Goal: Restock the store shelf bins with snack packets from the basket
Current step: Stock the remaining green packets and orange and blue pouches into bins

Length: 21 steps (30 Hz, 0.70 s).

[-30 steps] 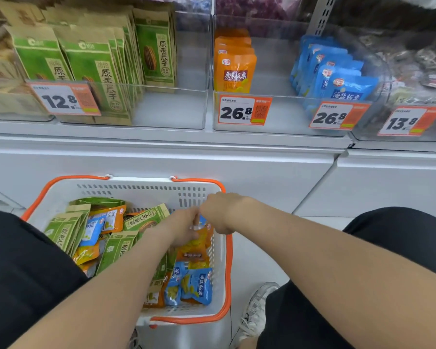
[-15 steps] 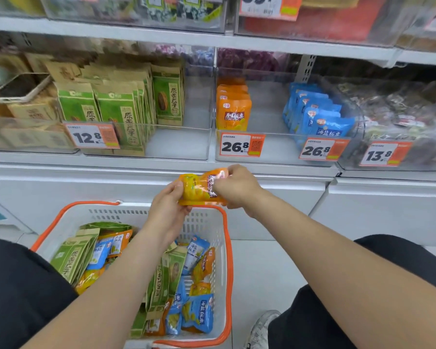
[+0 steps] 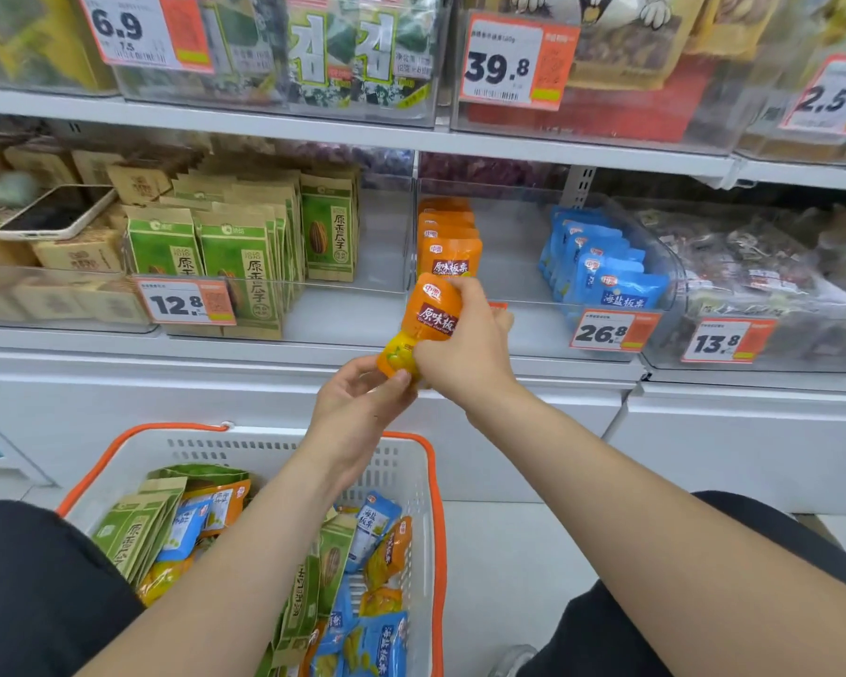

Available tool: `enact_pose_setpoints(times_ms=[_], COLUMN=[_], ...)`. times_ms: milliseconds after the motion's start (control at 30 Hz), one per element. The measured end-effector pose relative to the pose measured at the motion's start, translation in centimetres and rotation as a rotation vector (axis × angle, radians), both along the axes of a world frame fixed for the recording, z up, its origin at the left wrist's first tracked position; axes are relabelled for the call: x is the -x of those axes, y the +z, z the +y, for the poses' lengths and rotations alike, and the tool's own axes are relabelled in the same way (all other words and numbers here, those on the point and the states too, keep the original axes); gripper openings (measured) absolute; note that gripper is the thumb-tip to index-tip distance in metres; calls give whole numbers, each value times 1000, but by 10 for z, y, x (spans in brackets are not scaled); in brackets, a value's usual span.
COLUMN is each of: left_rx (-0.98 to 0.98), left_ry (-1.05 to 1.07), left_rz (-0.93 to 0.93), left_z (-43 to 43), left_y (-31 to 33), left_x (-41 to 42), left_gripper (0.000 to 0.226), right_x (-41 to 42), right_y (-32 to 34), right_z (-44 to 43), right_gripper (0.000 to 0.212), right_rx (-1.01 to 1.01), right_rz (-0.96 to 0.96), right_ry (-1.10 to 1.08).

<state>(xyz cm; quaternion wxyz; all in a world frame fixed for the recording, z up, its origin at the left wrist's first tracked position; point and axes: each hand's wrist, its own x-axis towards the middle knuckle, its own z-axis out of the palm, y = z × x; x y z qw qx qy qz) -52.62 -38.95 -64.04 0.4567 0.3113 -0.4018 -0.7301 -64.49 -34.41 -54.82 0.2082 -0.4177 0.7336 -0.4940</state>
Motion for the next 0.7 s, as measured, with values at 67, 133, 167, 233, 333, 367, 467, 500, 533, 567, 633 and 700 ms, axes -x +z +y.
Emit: enact_pose_setpoints(times_ms=[67, 133, 167, 233, 333, 367, 467, 500, 533, 567, 633, 700], left_rx=[100, 242, 312, 408, 591, 679, 883, 916, 938, 957, 984, 981], left_ry=[38, 105, 126, 138, 282, 338, 398, 403, 401, 388, 312, 189], left_rz=[-82, -208, -260, -317, -490, -562, -714, -771, -845, -930, -1067, -1097], left_z=[3, 4, 4, 5, -3, -8, -26, -32, -38, -43, -53, -61], left_y=[10, 23, 30, 46, 63, 67, 81, 85, 87, 90, 93, 96], left_x=[9, 17, 20, 25, 33, 35, 44, 46, 49, 52, 56, 56], left_gripper=[23, 21, 20, 22, 37, 41, 46, 49, 51, 53, 59, 67], right_x=[-2, 0, 2, 7, 18, 23, 43, 50, 56, 62, 74, 85], right_y=[7, 14, 19, 31, 52, 60, 75, 77, 77, 76, 74, 68], right_z=[-2, -7, -9, -13, -21, -25, -37, -41, -45, -49, -58, -66], right_gripper=[87, 86, 83, 76, 70, 67, 60, 59, 57, 55, 54, 57], right_rx=[-13, 0, 15, 43, 120, 151, 162, 141, 112, 79, -13, -135], right_rz=[46, 171, 265, 452, 594, 598, 559, 553, 544, 534, 515, 469], right_ry=[43, 39, 35, 44, 63, 65, 71, 72, 69, 59, 32, 18])
